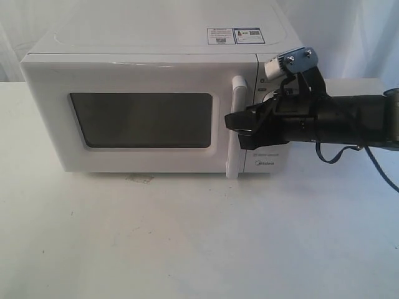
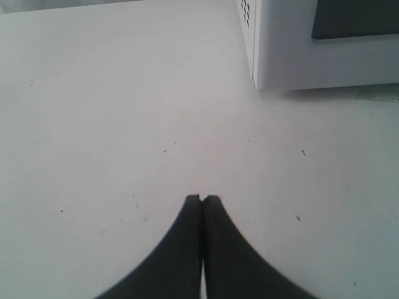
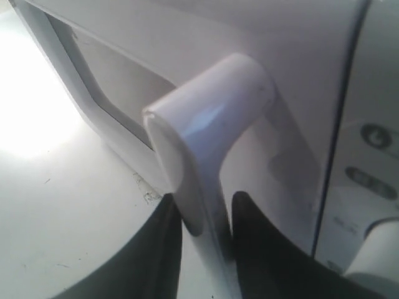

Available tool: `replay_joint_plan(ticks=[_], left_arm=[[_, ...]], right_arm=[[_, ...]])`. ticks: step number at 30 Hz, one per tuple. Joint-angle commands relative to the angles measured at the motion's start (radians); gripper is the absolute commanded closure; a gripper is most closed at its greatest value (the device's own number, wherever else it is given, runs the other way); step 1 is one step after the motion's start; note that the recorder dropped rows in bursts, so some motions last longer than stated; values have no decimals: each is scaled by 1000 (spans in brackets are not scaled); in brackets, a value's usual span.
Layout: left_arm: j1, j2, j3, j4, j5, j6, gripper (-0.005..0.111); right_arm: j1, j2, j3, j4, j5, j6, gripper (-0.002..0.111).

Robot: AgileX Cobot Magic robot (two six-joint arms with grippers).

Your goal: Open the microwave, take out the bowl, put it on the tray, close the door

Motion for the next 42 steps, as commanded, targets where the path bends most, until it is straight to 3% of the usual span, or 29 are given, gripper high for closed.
replay_joint_plan(ticks=[1,9,20,30,36,42], left_arm=[[2,-5,4,-4,2,0,107],[2,-5,4,-4,2,0,107],[2,-5,4,-4,2,0,107],[2,-5,4,-4,2,0,107],[2,-5,4,-4,2,0,107],[2,-5,4,-4,2,0,107]], right_arm=[[56,-28,-13,-47,327,-2,102],[56,-28,-41,-47,296,5,61],[48,-28,-52,-47,264,19,58],[48,-28,-79,-47,255,44,79],[48,-28,-79,-47,275,44,108],[48,-28,-79,-47,395,44,108]])
